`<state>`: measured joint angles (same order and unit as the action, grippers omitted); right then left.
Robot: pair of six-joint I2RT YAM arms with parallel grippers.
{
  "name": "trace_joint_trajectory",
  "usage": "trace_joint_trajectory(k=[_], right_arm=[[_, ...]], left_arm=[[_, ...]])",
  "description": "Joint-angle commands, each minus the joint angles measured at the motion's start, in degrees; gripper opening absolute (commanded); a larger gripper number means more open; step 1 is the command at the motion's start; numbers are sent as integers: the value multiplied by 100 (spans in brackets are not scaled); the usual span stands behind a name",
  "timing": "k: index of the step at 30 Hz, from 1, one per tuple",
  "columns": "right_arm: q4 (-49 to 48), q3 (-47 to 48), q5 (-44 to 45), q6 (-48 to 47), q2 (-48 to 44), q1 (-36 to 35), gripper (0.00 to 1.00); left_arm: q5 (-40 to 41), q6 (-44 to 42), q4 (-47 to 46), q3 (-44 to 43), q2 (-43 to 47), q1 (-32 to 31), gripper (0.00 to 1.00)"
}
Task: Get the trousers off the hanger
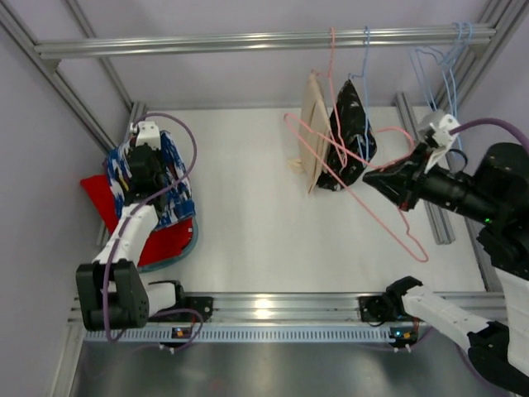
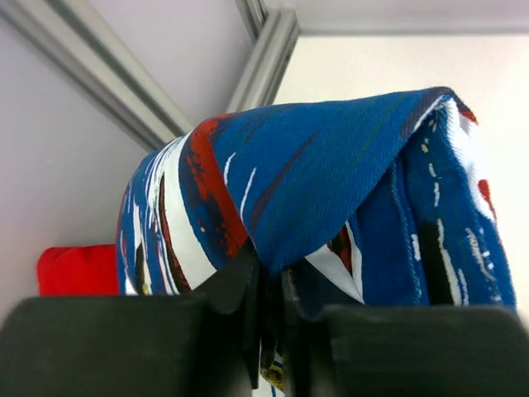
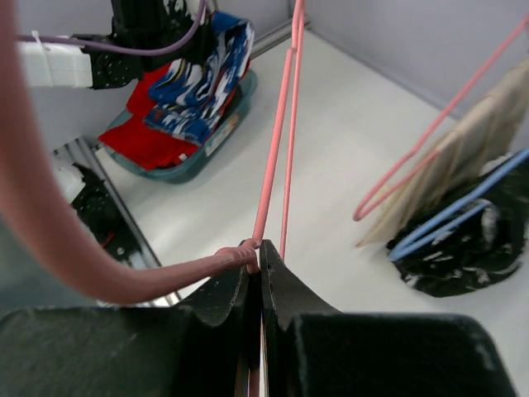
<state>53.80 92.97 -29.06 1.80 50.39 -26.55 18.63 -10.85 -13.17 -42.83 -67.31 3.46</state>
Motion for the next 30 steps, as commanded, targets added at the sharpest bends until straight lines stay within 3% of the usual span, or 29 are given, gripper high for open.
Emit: trace_joint_trajectory(k=[1, 2, 3, 5, 6, 8, 18, 23, 30], right_arm=[[577, 643, 514, -382, -178, 360, 0], [683, 748, 585, -391, -205, 448, 0], [763, 888, 716, -409, -283, 596, 0], [956, 977, 849, -409, -389, 764, 0], [1018, 1082, 1032, -400, -477, 930, 0], [1272, 1223, 1217, -409, -521, 1133, 0], [1581, 1022, 2535, -356, -610, 1776, 0], [1423, 1521, 2827, -628, 617, 1767, 0], [1396, 3279, 2748, -875, 2561, 2003, 0]], left_arm=[[2, 363, 445, -322, -510, 250, 20], [-87, 425, 595, -357, -537, 312, 27], [-175, 496, 718, -340, -503, 348, 43], [-725, 558, 947, -235, -223, 436, 61], [-877, 601, 1070, -226, -82, 444, 84], [-1272, 654, 1290, -217, 401, 436, 98], [-2503, 760, 2556, -524, 2300, 436, 98], [-3049, 1032, 2863, -1059, 2837, 436, 98], [-3516, 1226, 3294, -1579, 3180, 436, 99]])
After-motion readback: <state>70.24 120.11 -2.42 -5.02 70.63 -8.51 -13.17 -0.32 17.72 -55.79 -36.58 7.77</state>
